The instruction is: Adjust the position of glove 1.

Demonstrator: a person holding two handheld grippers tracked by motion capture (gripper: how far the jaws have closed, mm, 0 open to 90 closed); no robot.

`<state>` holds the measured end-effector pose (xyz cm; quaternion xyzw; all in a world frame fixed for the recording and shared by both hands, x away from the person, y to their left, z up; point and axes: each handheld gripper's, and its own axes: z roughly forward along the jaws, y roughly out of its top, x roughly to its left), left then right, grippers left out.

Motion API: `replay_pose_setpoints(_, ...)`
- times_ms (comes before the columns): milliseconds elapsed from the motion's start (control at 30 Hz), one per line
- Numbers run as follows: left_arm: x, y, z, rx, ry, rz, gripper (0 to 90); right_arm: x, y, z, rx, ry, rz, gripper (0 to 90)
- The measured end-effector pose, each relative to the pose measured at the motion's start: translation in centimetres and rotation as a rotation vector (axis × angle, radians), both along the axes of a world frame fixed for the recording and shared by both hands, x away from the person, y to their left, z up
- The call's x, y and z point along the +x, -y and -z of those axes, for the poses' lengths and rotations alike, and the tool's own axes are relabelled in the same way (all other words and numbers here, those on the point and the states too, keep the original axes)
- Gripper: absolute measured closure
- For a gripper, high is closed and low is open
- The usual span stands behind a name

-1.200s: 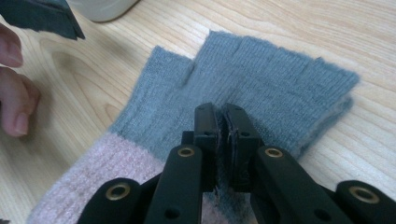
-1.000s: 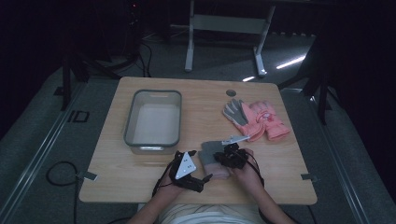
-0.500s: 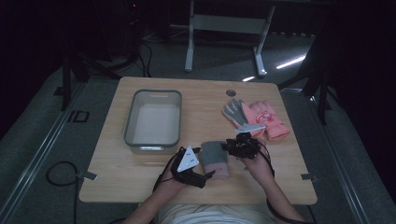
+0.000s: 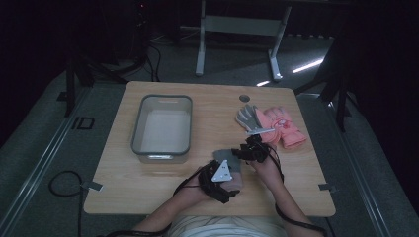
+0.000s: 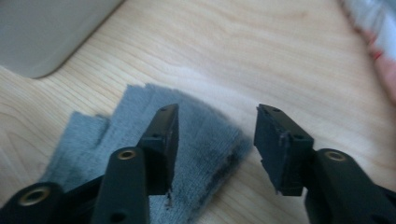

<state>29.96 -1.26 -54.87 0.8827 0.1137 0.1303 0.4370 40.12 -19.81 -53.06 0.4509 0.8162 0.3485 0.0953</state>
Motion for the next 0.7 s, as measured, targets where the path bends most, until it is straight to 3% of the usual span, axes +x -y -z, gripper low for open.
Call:
replay_pose_setpoints(33,0.0,0.1,0.3,0.001,-0.009,-0.003,19.8,0.0,0.0,0.3,-0.002,-0.014,0.002,44.7)
replay_pose_setpoints(200,-0.5,0.4,1.4,0.081,0.037,-0.031,20.3,0.1,0.0,1.5,-0.019,-0.045,0.012,37.3)
replay_pose_setpoints(267,-0.6,0.4,1.6,0.091,0.046,-0.039,20.7,0.2,0.0,1.7,-0.016,-0.061,0.014,37.4)
replay_pose_setpoints(367,-0.5,0.4,1.7,0.099,0.053,-0.04,23.0,0.2,-0.1,1.6,-0.011,-0.076,0.01,41.7)
replay_pose_setpoints(467,-0.4,0.4,1.8,0.136,0.087,-0.047,29.1,0.2,-0.2,1.6,-0.01,-0.087,0.0,45.6)
replay_pose_setpoints(700,0.5,-0.2,1.4,0.166,0.069,-0.015,47.0,0.2,-0.9,1.5,0.009,-0.121,-0.016,56.1)
